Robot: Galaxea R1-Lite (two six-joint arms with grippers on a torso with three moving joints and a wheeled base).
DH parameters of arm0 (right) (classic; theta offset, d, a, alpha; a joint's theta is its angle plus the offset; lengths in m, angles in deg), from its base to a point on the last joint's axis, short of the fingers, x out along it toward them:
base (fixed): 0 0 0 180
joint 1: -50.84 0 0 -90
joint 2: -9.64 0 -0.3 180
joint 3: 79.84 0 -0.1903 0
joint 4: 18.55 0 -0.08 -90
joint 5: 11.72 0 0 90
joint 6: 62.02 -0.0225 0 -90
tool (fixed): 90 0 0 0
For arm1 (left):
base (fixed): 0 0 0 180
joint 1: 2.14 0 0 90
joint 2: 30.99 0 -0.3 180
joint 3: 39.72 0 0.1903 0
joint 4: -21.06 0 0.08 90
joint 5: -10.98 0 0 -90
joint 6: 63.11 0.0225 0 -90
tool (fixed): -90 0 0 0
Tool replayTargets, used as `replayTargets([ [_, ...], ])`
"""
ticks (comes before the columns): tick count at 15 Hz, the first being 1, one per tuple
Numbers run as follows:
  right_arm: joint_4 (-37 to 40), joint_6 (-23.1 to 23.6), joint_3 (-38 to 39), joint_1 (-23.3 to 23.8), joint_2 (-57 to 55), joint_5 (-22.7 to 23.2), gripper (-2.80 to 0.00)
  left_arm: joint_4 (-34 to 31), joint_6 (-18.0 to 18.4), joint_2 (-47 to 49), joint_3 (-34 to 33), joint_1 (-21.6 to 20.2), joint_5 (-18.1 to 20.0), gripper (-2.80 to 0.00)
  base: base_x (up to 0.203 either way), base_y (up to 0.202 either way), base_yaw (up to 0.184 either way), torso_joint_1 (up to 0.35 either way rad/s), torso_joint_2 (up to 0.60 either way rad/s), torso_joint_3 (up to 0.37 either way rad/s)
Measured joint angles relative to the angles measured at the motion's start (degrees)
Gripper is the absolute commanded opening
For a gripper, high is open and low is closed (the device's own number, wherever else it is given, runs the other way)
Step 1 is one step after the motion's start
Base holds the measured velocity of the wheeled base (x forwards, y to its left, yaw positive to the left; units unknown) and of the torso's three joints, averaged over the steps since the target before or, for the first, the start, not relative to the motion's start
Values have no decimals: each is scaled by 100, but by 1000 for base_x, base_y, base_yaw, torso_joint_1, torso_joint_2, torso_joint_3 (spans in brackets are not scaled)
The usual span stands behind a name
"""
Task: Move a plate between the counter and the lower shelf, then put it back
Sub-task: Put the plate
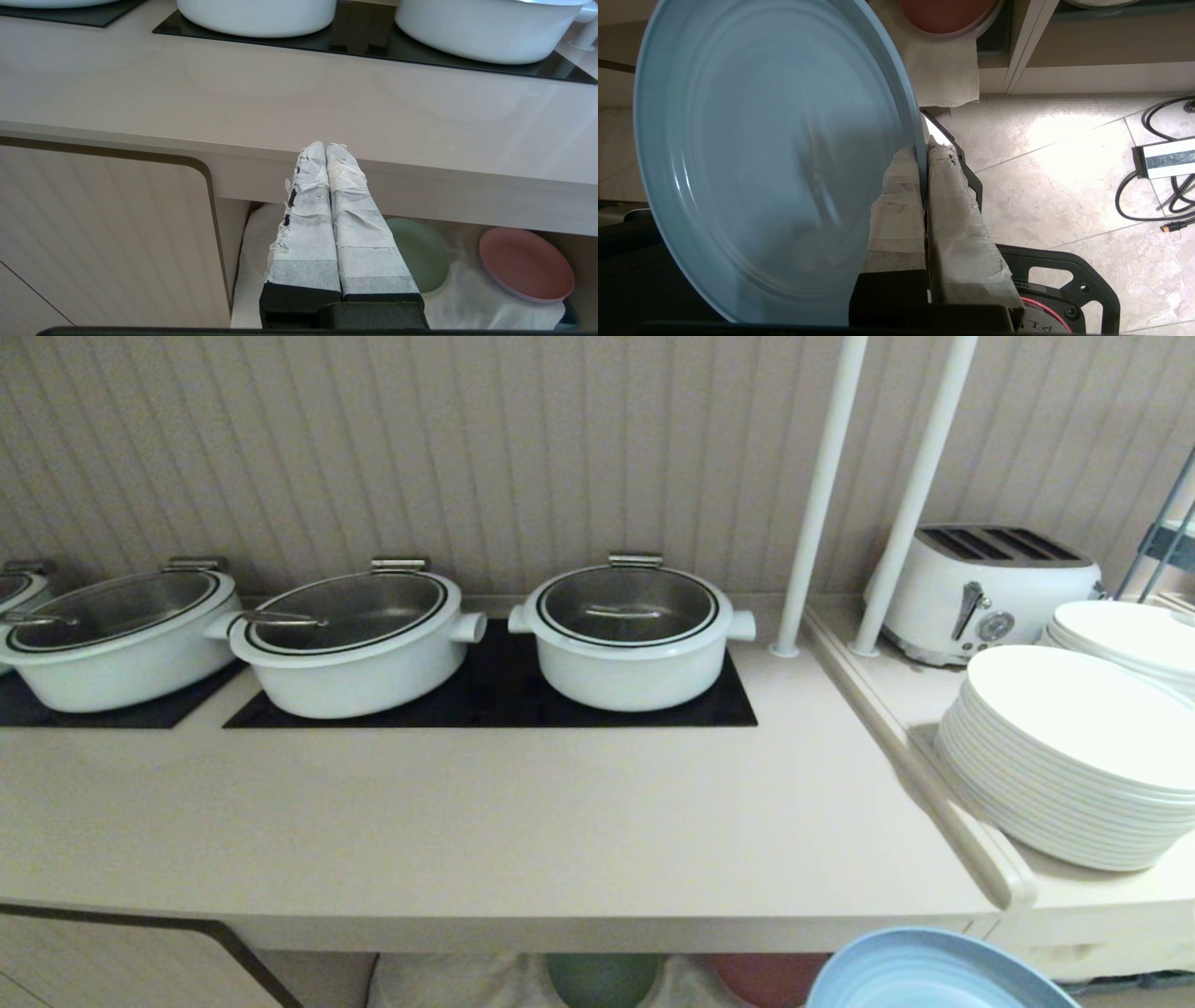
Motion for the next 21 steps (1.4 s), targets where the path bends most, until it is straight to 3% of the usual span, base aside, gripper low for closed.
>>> replayTargets([
  [10, -53, 48, -222, -33, -99, 25, -280, 0, 0, 0, 0, 0, 0, -280, 0, 0, 0, 0, 0, 0],
  [13, -80, 309, -271, -35, -121, 75, -280, 0, -2, 0, 0, 0, 1, -280, 0, 0, 0, 0, 0, 0],
  [17, -80, 378, -490, -27, -213, 480, -280, 0, -2, 0, 0, 0, 1, -280, 0, 0, 0, 0, 0, 0],
  [21, -97, 389, -811, 11, -602, 500, -280, 0, 0, 0, 2, 0, 1, -280, 0, 0, 0, 0, 0, 0],
])
